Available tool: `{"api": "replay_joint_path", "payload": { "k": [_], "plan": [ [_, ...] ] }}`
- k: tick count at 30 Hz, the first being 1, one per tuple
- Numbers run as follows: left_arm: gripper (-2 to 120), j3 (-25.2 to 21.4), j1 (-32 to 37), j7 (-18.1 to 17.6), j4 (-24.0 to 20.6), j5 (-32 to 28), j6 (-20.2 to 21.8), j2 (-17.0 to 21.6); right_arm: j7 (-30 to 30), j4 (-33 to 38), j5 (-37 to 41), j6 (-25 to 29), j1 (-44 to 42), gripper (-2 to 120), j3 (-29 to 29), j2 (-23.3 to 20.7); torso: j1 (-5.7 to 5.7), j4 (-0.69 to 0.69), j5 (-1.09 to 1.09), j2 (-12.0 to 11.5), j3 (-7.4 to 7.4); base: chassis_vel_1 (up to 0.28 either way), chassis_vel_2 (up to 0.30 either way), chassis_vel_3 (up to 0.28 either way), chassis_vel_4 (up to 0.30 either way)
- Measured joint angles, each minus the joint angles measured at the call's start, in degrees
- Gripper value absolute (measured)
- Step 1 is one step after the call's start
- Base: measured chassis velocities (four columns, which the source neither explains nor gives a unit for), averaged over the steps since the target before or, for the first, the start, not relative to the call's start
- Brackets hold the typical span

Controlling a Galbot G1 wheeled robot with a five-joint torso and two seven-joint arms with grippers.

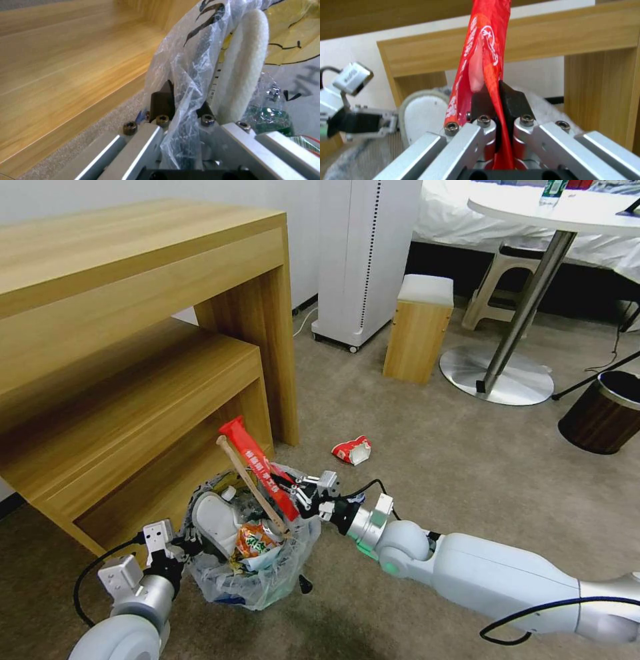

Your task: Pick up the trash bin and place the garbage on the floor into it.

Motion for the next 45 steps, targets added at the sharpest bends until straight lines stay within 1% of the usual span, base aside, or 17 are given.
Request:
{"api": "replay_joint_path", "payload": {
  "k": [10, 23, 28, 31, 33, 34, 36, 37, 38, 39, 40, 43, 44, 45],
  "plan": [
    [0, 0.2, -0.1, -0.1, 0.2, -0.1, 0.0, -0.1, 0.1, -2.8, -0.9, -0.2, -0.6, 1, -1.5, 0.8, 0.0, -0.01, 0.01, 0.0, 0.0, 0.0, 0.0, 0.0, 0.0],
    [0, 0.3, -0.1, 0.0, -0.1, -0.1, 0.0, -0.2, -0.1, -2.0, -0.8, 0.0, 2.7, 1, -4.8, 2.3, 0.0, 0.01, 0.0, 0.0, 0.0, 0.0, 0.0, 0.0, 0.0],
    [0, 0.2, -0.4, 0.0, 0.1, -0.2, -0.1, -0.1, 0.2, -1.3, 0.0, -0.2, 4.8, 1, -7.5, 2.5, 0.0, 0.0, 0.0, 0.0, 0.0, 0.0, 0.0, 0.0, 0.0],
    [0, 0.2, -0.6, 0.0, 0.3, -0.2, -0.1, -0.1, 0.8, -0.8, 0.4, -0.6, 5.2, 3, -8.2, 2.4, 0.0, 0.0, 0.0, 0.0, 0.0, 0.0, 0.0, 0.0, 0.0],
    [0, 0.2, -0.7, 0.0, 0.2, -0.3, -0.1, -0.1, 0.9, -0.8, 0.3, -0.9, 5.1, 11, -8.6, 2.0, 0.0, 0.0, 0.0, 0.0, 0.0, 0.0, 0.0, 0.0, 0.0],
    [0, 0.2, -0.7, 0.0, 0.2, -0.3, -0.1, -0.1, 0.9, -0.8, 0.3, -0.9, 5.1, 11, -8.6, 2.0, 0.0, 0.0, 0.0, 0.0, 0.0, 0.0, 0.0, 0.0, 0.0],
    [0, 0.2, -0.7, 0.0, 0.2, -0.3, -0.1, 0.0, 0.9, -0.9, 0.0, -0.9, 4.6, 22, -8.7, 1.7, 0.0, 0.0, 0.01, 0.0, 0.0, 0.0, 0.0, 0.0, 0.0],
    [0, 0.2, -0.7, 0.0, 0.2, -0.3, -0.1, 0.0, 0.9, -0.9, 0.0, -0.9, 4.6, 22, -8.7, 1.7, 0.0, 0.0, 0.01, 0.0, 0.0, 0.0, 0.0, 0.0, 0.0],
    [0, 0.2, -0.6, 0.0, 0.2, -0.3, -0.1, 0.0, 0.9, -0.8, 0.0, -1.0, 4.5, 28, -8.7, 1.6, 0.0, 0.0, 0.01, 0.0, -0.01, 0.0, 0.0, 0.0, 0.0],
    [0, 0.2, -0.6, 0.0, 0.2, -0.3, -0.1, 0.0, 0.9, -0.8, 0.0, -1.0, 4.5, 28, -8.7, 1.6, 0.0, 0.0, 0.01, 0.0, -0.01, 0.0, 0.0, 0.0, 0.0],
    [0, 0.3, -0.6, 0.0, 0.2, -0.2, -0.1, -0.1, 0.9, -0.7, 0.0, -1.0, 4.5, 35, -8.6, 1.5, 0.0, 0.0, 0.01, 0.0, 0.0, 0.0, 0.0, 0.0, 0.0],
    [0, 0.6, -0.6, 0.0, 0.2, 0.0, -0.1, -0.4, 0.9, -0.6, 0.0, -1.1, 4.6, 48, -8.5, 1.6, 0.0, 0.0, 0.0, 0.0, 0.0, 0.0, 0.0, 0.0, 0.0],
    [0, 0.6, -0.6, 0.0, 0.2, 0.0, -0.1, -0.4, 0.9, -0.6, 0.0, -1.1, 4.6, 48, -8.5, 1.6, 0.0, 0.0, 0.0, 0.0, 0.0, 0.0, 0.0, 0.0, 0.0],
    [0, 0.7, -0.5, 0.0, 0.3, 0.1, -0.1, -0.4, 1.1, -0.5, 0.0, -1.2, 4.6, 52, -8.3, 1.6, 0.0, 0.0, 0.01, 0.0, 0.0, 0.0, 0.0, 0.0, 0.0]
  ]
}}
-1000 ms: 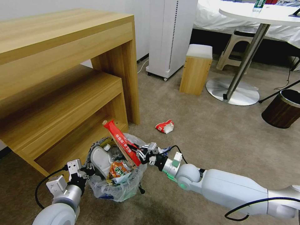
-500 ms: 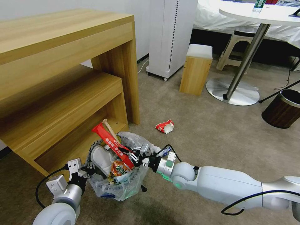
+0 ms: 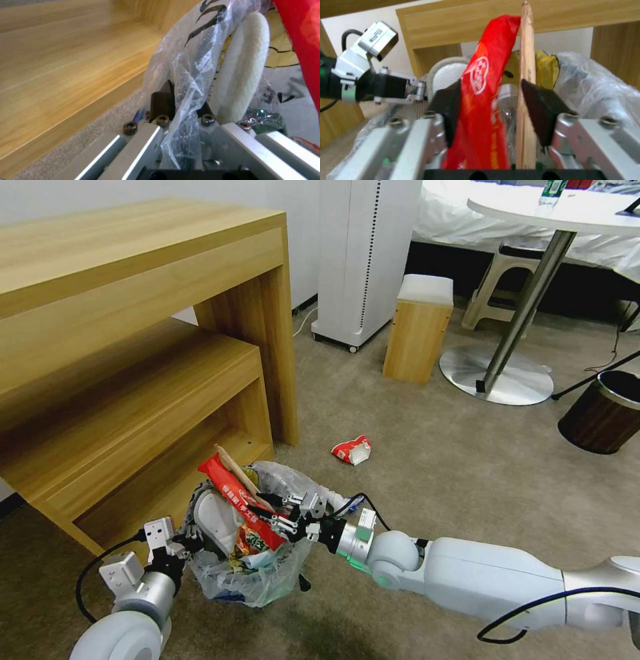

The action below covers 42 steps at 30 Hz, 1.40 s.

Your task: Pick up the trash bin and place the garbage on the floor into it.

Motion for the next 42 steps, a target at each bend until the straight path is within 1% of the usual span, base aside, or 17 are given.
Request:
{"api": "replay_joint_path", "payload": {
  "k": [1, 2, 4, 5, 8, 9, 10, 12, 13, 20, 24, 28, 29, 32, 33, 36, 42],
  "plan": [
    [0, 0.0, 0.1, 0.0, 0.0, 0.1, 0.0, 0.0, 0.3, 0.1, 0.0, -0.1, 0.0, 57, 0.1, 0.1, 0.0, 0.0, 0.0, 0.0, 0.0, 0.0, 0.0, 0.0, 0.0],
    [0, 0.0, 0.1, 0.0, 0.0, 0.1, 0.0, 0.0, 0.3, 0.1, 0.0, -0.1, 0.0, 57, 0.1, 0.1, 0.0, 0.0, 0.0, 0.0, 0.0, 0.0, 0.0, 0.0, 0.0],
    [0, 0.0, 0.2, 0.0, 0.1, 0.2, -0.1, 0.0, 1.9, 0.7, 0.1, -0.4, -0.1, 68, 0.8, 0.6, 0.0, 0.01, 0.0, 0.0, 0.0, 0.0, 0.0, 0.0, 0.0],
    [0, 0.0, 0.2, 0.0, 0.1, 0.2, -0.1, 0.0, 1.9, 0.7, 0.1, -0.4, -0.1, 68, 0.8, 0.6, 0.0, 0.01, 0.0, 0.0, 0.0, 0.0, 0.0, 0.0, 0.0],
    [0, -0.1, 0.3, 0.0, 0.1, 0.2, -0.1, 0.0, 3.5, 1.3, 0.1, -1.1, -0.5, 83, 2.0, 1.0, 0.0, 0.01, 0.0, 0.0, 0.0, 0.0, 0.0, 0.0, 0.0],
    [0, -0.1, 0.3, 0.0, 0.1, 0.2, -0.1, 0.0, 3.5, 1.3, 0.1, -1.1, -0.5, 83, 2.0, 1.0, 0.0, 0.01, 0.0, 0.0, 0.0, 0.0, 0.0, 0.0, 0.0],
    [0, -0.1, 0.3, 0.0, 0.1, 0.2, -0.1, 0.1, 4.0, 1.7, 0.2, -1.4, -0.9, 89, 2.7, 1.0, 0.0, 0.01, 0.0, 0.0, 0.0, 0.0, 0.0, 0.0, 0.0],
    [0, -0.2, 0.3, 0.0, 0.1, 0.2, -0.2, 0.1, 4.2, 2.0, 0.4, -1.6, -1.1, 92, 3.2, 1.0, 0.0, 0.01, 0.0, 0.0, 0.0, 0.0, 0.0, 0.0, 0.0],
    [0, -0.2, 0.3, 0.0, 0.1, 0.2, -0.2, 0.1, 4.3, 2.3, 0.4, -1.8, -1.3, 98, 3.6, 0.8, 0.0, 0.01, 0.0, 0.0, 0.0, 0.0, 0.0, 0.0, 0.0],
    [0, -0.1, 0.4, 0.0, 0.0, 0.4, -0.2, -0.2, 4.7, 3.4, 0.3, -1.9, -1.7, 100, 4.3, 0.3, 0.0, 0.0, 0.0, 0.0, 0.0, 0.0, 0.0, 0.0, 0.0],
    [0, -0.2, 0.5, 0.0, 0.4, 0.5, -0.2, -0.2, 7.0, 4.8, 0.5, -2.8, -3.2, 100, 8.5, 0.2, 0.0, 0.01, 0.0, 0.0, 0.0, 0.0, 0.0, 0.0, 0.0],
    [0, -0.4, 0.5, 0.0, 0.5, 0.5, -0.2, 0.0, 14.1, 7.1, 3.1, -8.4, -6.9, 100, 18.3, -0.6, 0.0, 0.01, 0.0, 0.0, 0.0, 0.0, 0.0, 0.0, 0.0],
    [0, -0.4, 0.5, 0.0, 0.5, 0.5, -0.2, 0.0, 14.1, 7.1, 3.1, -8.4, -6.9, 100, 18.3, -0.6, 0.0, 0.01, 0.0, 0.0, 0.0, 0.0, 0.0, 0.0, 0.0],
    [0, -0.5, 0.5, 0.1, 0.6, 0.6, -0.3, 0.1, 21.1, 7.8, 6.3, -13.2, -8.7, 100, 23.9, -2.5, 0.0, 0.0, 0.01, 0.0, 0.0, 0.0, 0.0, 0.0, 0.0],
    [0, -0.5, 0.5, 0.1, 0.6, 0.6, -0.3, 0.1, 21.1, 7.8, 6.3, -13.2, -8.7, 100, 23.9, -2.5, 0.0, 0.0, 0.01, 0.0, 0.0, 0.0, 0.0, 0.0, 0.0],
    [0, -0.6, 0.5, 0.1, 0.7, 0.8, -0.5, -0.1, 27.4, 6.8, 10.4, -19.1, -9.2, 100, 26.4, -5.1, 0.0, 0.0, 0.01, 0.0, 0.0, 0.0, 0.0, 0.0, 0.0],
    [0, -0.6, 0.6, 0.3, 0.8, 1.3, -0.5, -0.5, 30.0, 2.0, 10.6, -21.3, -10.1, 100, 26.6, -6.6, 0.0, 0.01, 0.02, 0.0, 0.0, 0.0, 0.0, 0.0, 0.0]
  ]
}}
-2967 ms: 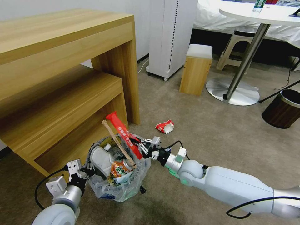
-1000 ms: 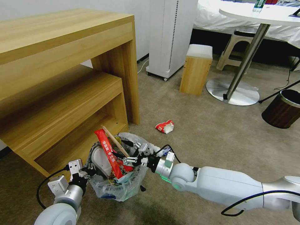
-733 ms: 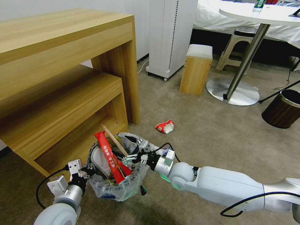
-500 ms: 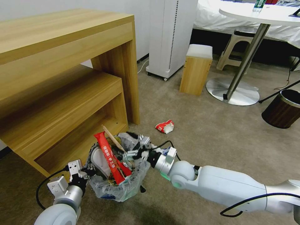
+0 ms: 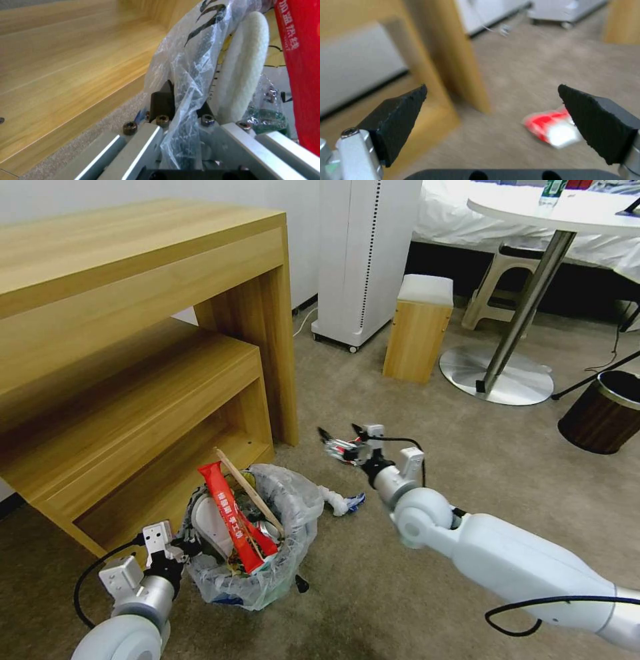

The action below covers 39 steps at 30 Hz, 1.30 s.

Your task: Pick up the trash bin and place the garbage on the floor into it.

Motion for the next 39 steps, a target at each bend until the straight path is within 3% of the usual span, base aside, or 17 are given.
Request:
{"api": "replay_joint_path", "payload": {
  "k": [9, 20, 29, 39],
  "plan": [
    [0, -1.9, -0.2, 0.3, 4.0, 0.9, -0.5, 0.4, 1.0, -3.8, -5.6, -0.1, -2.5, 100, -0.3, -1.7, 0.0, 0.0, -0.02, 0.0, 0.0, 0.0, 0.0, 0.0, 0.0],
    [0, -5.7, 0.6, -0.8, 9.1, 0.8, -0.8, 1.2, -0.2, -7.4, -9.8, 1.6, -2.7, 100, -0.1, -0.2, 0.0, 0.01, -0.02, 0.0, 0.0, 0.0, 0.0, 0.0, 0.0],
    [0, -6.3, 1.0, -2.3, 9.5, 0.2, -0.3, 1.1, -1.7, -9.0, -10.4, 2.9, -2.8, 100, -0.4, 0.4, 0.0, -0.01, -0.03, 0.0, 0.0, 0.0, 0.0, 0.0, 0.0],
    [0, -4.7, 2.5, -3.3, 5.9, -0.5, 0.4, 1.5, -2.9, -9.3, -10.9, 3.2, -2.8, 100, -0.8, 0.5, 0.0, 0.0, -0.02, 0.0, 0.0, 0.0, 0.0, 0.0, 0.0]
  ]
}}
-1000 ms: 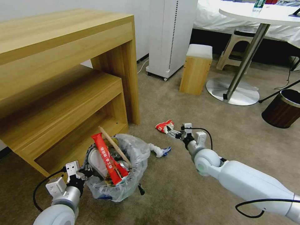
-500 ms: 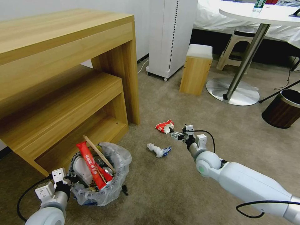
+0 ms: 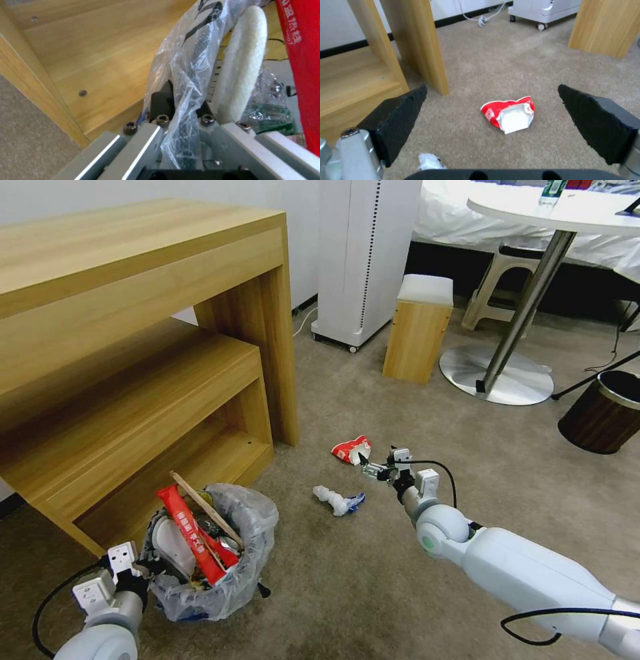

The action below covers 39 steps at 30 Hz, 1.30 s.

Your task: Pick up the trash bin and place the garbage on the floor into it.

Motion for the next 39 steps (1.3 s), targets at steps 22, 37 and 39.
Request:
{"api": "replay_joint_path", "payload": {
  "k": [22, 37, 39],
  "plan": [
    [0, 1.0, 1.9, -0.6, -4.6, -0.9, 1.0, 0.9, -1.3, -9.4, 3.5, -7.7, 1.1, 100, -3.1, 3.9, 0.0, -0.01, 0.0, 0.0, 0.0, 0.0, 0.0, 0.0, 0.0],
    [0, 1.9, 1.5, -0.1, -4.9, -0.7, 0.7, 0.3, -8.5, -23.6, -0.3, -15.1, 4.1, 97, -6.2, 11.3, 0.0, 0.0, 0.0, 0.0, 0.0, 0.0, 0.0, 0.0, 0.0],
    [0, 2.2, 1.4, 0.1, -4.7, -0.5, 0.5, 0.0, -10.9, -27.1, -3.1, -12.8, 5.0, 95, -7.8, 13.4, 0.0, -0.01, -0.02, 0.0, 0.0, 0.0, 0.0, 0.0, 0.0]
  ]
}}
